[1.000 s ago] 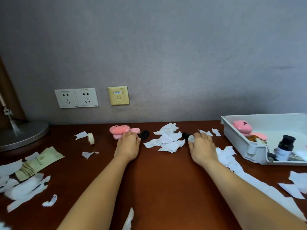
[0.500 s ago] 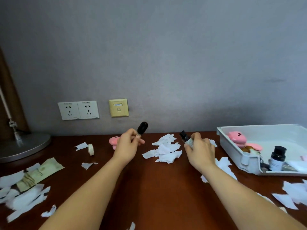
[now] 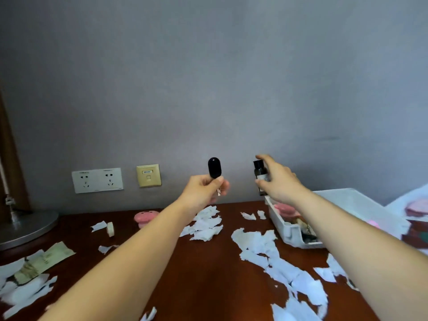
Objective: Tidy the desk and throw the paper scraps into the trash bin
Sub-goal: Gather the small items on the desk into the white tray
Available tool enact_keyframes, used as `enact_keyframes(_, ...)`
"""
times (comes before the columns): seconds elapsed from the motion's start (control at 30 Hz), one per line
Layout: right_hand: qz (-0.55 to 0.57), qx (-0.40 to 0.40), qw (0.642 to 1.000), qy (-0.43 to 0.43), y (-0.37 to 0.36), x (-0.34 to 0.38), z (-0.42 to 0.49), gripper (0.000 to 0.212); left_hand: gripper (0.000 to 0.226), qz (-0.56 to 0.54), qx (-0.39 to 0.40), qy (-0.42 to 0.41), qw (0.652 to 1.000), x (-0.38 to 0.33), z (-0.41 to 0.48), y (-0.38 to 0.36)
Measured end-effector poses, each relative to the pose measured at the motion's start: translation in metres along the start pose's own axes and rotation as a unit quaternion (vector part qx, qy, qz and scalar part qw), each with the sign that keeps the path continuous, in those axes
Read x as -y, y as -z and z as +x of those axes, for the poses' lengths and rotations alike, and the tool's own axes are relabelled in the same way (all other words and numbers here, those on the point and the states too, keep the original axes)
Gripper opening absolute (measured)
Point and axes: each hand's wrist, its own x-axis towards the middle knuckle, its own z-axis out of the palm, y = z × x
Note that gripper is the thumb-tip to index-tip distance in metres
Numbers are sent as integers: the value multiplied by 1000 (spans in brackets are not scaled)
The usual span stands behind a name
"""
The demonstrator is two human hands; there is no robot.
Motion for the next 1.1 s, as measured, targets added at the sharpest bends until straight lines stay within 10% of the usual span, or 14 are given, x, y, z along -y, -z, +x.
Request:
enact_keyframes(0.67, -88, 19, 992, -83, 70, -163, 8, 39, 10, 167, 137, 18, 976, -2, 82, -193)
enact_keyframes(1.1, -63, 56, 989, -120, 45, -239, 11, 35, 16, 391, 217, -22, 894, 43, 144, -259)
